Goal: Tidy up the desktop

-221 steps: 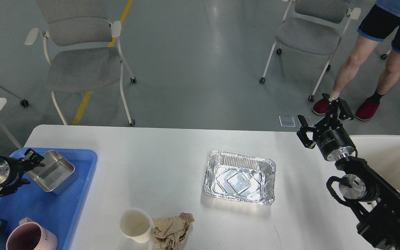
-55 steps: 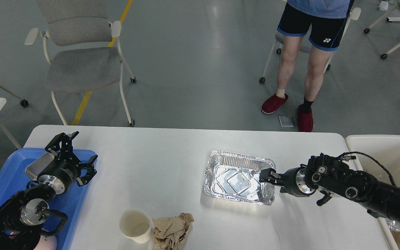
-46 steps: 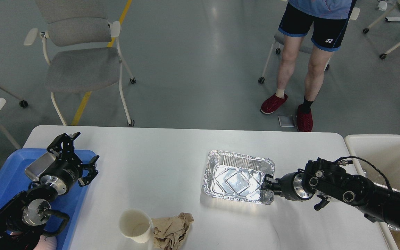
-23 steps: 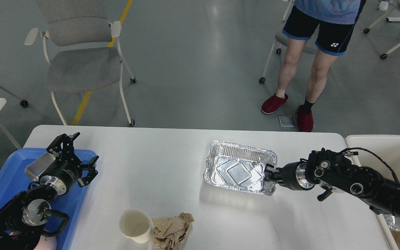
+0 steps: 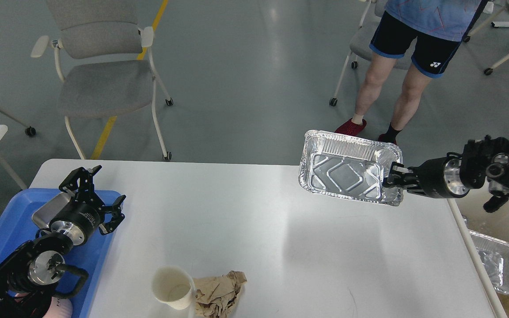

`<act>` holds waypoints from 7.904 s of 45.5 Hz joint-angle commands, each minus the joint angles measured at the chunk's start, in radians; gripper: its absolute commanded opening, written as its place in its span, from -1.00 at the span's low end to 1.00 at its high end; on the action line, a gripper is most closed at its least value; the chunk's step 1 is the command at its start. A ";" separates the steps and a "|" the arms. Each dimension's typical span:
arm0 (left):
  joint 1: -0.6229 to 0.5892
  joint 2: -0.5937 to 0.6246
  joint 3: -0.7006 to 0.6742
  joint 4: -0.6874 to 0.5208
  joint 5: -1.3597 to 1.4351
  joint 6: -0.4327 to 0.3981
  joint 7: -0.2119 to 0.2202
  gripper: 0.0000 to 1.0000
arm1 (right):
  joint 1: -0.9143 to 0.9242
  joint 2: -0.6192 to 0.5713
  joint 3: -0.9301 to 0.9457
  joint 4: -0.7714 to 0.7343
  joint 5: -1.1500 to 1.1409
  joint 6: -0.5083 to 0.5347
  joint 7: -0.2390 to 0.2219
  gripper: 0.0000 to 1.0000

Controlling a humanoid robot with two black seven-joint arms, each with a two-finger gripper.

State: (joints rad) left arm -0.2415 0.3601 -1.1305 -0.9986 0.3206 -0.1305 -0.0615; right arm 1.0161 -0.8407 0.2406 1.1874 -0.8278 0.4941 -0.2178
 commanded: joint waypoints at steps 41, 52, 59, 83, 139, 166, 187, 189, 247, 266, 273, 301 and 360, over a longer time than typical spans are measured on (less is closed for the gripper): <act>-0.163 0.488 0.581 -0.452 0.009 -0.031 0.180 0.93 | -0.042 -0.070 0.134 0.037 0.024 0.083 -0.003 -1.00; -0.390 0.839 0.880 -0.652 0.021 -0.162 0.198 0.93 | -0.067 -0.047 0.135 0.032 0.016 0.077 -0.002 -1.00; -0.450 0.942 0.942 -0.709 0.028 -0.232 0.301 0.93 | -0.071 -0.044 0.135 0.032 0.015 0.069 -0.002 -1.00; -0.449 0.700 0.972 -0.704 0.172 -0.216 0.353 0.87 | -0.088 -0.037 0.143 0.021 0.016 0.067 -0.002 -1.00; -0.533 0.568 1.115 -0.650 0.273 -0.110 0.479 -1.00 | -0.128 -0.032 0.158 0.011 0.012 0.063 -0.002 -1.00; -0.714 0.970 0.508 -0.735 0.155 -0.641 0.486 -1.00 | -0.134 -0.003 0.160 0.001 -0.014 0.055 -0.003 -1.00; -0.843 0.228 0.429 -0.381 0.267 -0.457 0.477 -1.00 | -0.133 -0.001 0.181 0.009 -0.013 0.054 0.000 -1.00; -0.848 0.127 0.433 -0.326 0.316 -0.449 0.476 -1.00 | -0.133 -0.001 0.181 0.011 -0.013 0.054 0.000 -1.00; -0.802 -0.446 0.451 0.124 0.494 -0.317 0.390 0.78 | -0.133 0.018 0.194 0.011 -0.013 0.053 0.000 -1.00; -0.809 -0.084 0.531 -0.247 0.463 -0.324 0.411 0.81 | -0.136 0.018 0.195 0.011 -0.013 0.053 0.000 -1.00; -0.786 0.158 0.616 -0.416 0.459 -0.328 0.404 0.81 | -0.136 0.022 0.195 0.011 -0.013 0.053 0.000 -1.00; -0.716 0.769 0.959 -0.641 0.457 -0.405 0.364 0.81 | -0.137 0.090 0.192 0.014 -0.014 0.053 0.000 -1.00; -0.441 0.212 0.983 -0.474 0.482 -0.256 0.453 0.82 | -0.160 0.181 0.178 0.006 -0.068 0.047 0.000 -1.00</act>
State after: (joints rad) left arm -0.6856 0.6090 -0.1490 -1.5182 0.8018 -0.3907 0.3906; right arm 0.8596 -0.6599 0.4189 1.1936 -0.8958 0.5416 -0.2179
